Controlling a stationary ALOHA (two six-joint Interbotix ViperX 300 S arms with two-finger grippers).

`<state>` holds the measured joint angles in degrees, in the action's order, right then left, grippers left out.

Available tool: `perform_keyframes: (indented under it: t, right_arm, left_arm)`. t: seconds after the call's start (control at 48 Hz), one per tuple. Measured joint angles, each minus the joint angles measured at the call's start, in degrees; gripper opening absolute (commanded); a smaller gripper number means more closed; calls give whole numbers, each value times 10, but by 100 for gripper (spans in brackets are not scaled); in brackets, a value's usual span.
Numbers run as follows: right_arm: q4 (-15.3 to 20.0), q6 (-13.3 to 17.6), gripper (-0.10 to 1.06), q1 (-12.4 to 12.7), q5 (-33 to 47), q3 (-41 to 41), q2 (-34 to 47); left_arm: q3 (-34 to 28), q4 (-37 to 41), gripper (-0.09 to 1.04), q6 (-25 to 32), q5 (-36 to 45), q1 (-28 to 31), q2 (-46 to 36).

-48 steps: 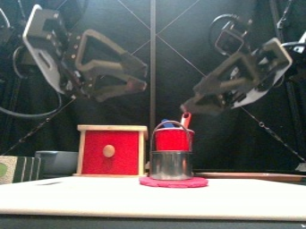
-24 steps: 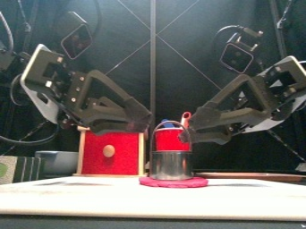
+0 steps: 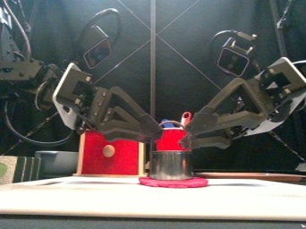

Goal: Get the cutter from the drawer then cut the dough then place the extra dough in the bowl
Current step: Cut the dough

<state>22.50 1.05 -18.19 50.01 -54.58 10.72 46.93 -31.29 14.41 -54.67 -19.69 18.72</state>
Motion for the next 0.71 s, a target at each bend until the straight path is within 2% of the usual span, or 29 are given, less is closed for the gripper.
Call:
perform_keyframes:
  t: [0.229,0.5,0.708]
  right_arm:
    - [-11,1,98,-1,-20,4,-5]
    - [-13,1,97,17,-23,6,-6]
    - [-18,1,87,25,-29,9,-6]
  left_arm:
    - [-9,6,83,1,18,9,0]
    - [-10,9,80,1,30,10,0]
    - [-10,14,75,1,34,10,0]
